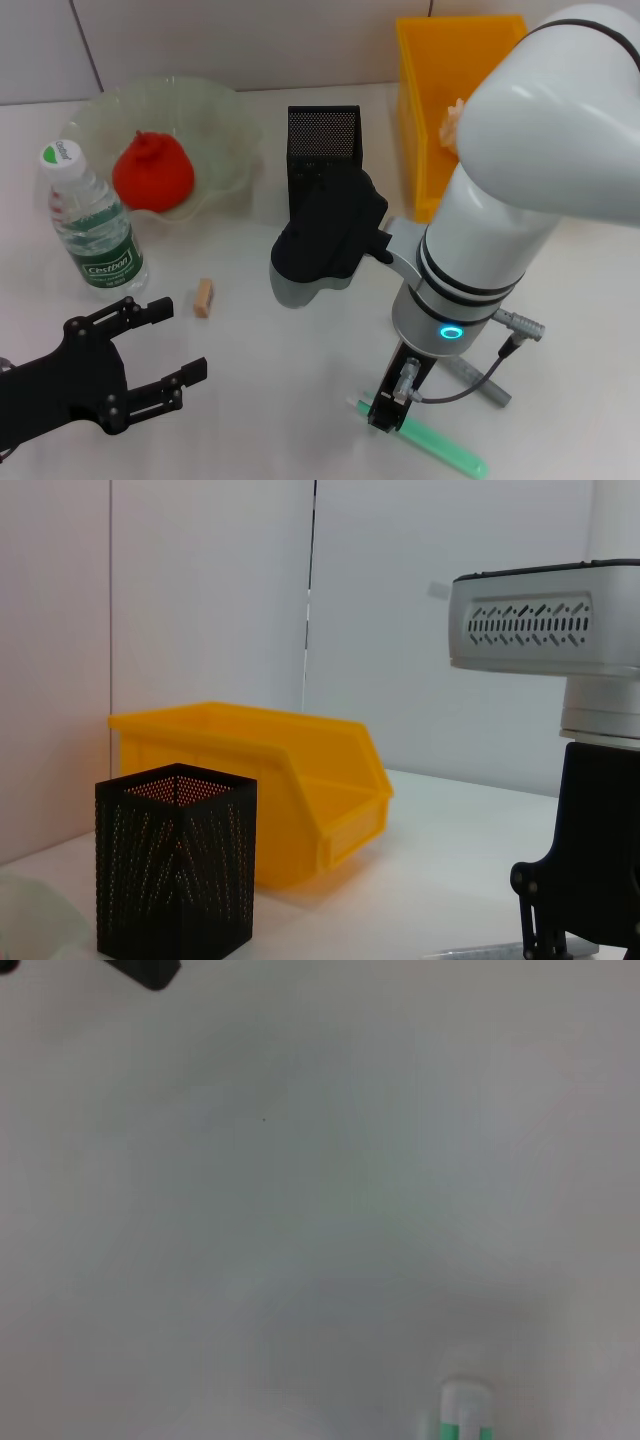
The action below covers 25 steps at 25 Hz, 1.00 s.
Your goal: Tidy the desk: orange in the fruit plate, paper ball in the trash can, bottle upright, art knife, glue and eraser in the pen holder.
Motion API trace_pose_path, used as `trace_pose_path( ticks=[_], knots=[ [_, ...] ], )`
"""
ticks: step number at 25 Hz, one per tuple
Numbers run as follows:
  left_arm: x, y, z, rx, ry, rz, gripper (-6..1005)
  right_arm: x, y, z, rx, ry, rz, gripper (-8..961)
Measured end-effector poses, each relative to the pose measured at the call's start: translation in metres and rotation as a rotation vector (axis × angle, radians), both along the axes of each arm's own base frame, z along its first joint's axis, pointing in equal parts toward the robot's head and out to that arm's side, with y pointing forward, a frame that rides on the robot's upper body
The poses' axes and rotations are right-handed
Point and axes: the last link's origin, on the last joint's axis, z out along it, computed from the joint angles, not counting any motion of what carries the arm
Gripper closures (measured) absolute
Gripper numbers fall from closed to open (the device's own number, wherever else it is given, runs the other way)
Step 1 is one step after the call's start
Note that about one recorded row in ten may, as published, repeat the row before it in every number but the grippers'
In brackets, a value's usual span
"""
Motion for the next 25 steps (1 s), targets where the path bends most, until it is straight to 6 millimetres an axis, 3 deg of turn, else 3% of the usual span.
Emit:
trace_pose_path(
  ticks=[25],
  knots=[
    [0.0003, 0.0008, 0.0001, 0.002, 0.001, -0.002, 216, 0.0009, -0.0027, -0.0064, -0.041, -0.039, 0.009, 754]
  ],
)
